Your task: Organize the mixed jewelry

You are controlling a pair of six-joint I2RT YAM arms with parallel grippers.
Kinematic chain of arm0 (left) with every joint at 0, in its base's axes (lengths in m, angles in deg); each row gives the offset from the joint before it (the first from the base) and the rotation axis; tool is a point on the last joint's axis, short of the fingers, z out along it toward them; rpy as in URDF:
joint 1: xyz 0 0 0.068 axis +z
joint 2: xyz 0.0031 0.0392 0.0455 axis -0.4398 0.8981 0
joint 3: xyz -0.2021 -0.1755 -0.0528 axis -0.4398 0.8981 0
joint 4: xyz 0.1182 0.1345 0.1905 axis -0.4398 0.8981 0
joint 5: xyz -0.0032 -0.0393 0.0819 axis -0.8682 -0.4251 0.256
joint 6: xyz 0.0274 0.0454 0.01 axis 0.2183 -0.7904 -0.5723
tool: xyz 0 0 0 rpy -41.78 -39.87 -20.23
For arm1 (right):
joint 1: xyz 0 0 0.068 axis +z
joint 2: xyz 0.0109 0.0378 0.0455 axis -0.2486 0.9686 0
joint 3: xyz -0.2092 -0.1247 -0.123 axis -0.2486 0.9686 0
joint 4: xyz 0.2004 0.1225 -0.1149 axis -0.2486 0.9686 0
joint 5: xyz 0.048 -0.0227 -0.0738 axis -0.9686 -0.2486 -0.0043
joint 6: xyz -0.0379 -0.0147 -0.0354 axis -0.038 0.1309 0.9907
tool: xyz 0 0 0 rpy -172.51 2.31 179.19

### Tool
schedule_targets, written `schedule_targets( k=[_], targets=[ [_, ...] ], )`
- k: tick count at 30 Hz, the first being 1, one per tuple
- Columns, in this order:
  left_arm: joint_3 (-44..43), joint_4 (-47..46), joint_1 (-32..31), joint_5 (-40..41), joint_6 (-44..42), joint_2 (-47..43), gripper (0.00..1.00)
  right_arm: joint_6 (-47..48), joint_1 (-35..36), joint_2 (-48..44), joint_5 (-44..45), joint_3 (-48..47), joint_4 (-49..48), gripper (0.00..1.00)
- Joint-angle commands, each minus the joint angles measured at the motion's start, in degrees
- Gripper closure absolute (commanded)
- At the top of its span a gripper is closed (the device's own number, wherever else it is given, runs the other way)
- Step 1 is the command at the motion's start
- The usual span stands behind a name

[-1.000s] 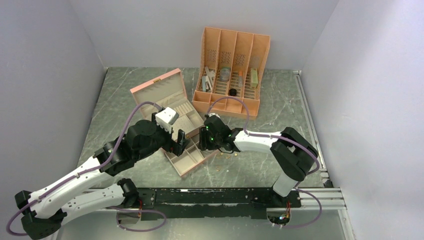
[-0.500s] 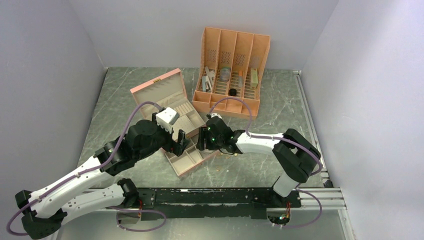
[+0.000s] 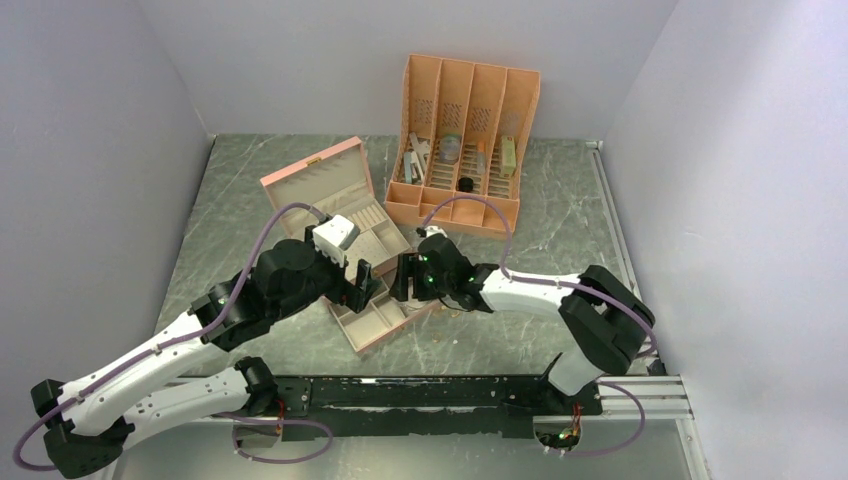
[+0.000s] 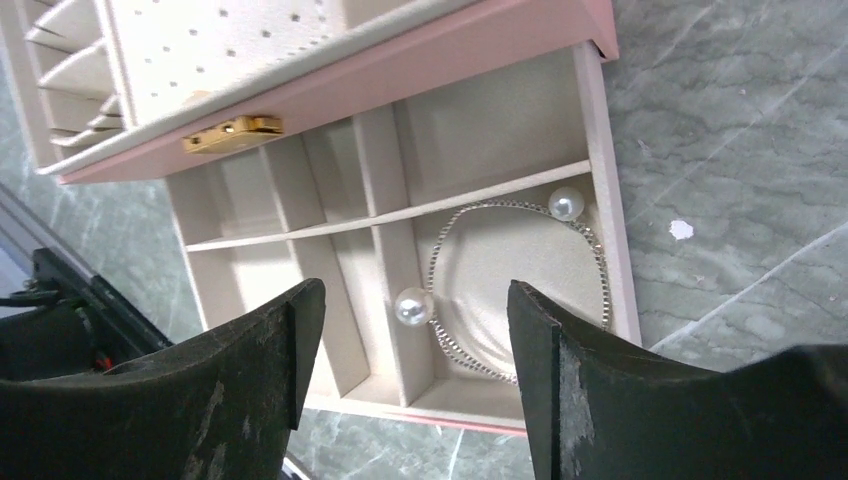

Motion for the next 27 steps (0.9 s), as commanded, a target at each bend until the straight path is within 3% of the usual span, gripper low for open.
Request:
schedule_targets(
  k=[1, 4, 12, 27],
  targets=[
    [-0.05, 0.01, -0.40, -0.99, -0.81, -0.04, 0.03, -0.15, 0.00, -3.66, -0.13, 0.87, -2.21, 0.31],
    [-0.13, 0.00, -0.32, -1.05, -0.85, 0.17, 0.03, 0.04, 0.03, -4.72, 0.92, 1.25, -1.89, 0.42],
    [-0.13, -0.01, -0.37, -1.09, -0.85, -0.06, 0.03, -0.41, 0.27, -2.43, 0.63, 0.70, -1.72, 1.00],
    [-0.09, 0.16, -0.33, -0.89, -0.85, -0.36, 0.03, -1.70, 1.39, 0.38, -0.64, 1.59, -3.44, 1.00]
  ],
)
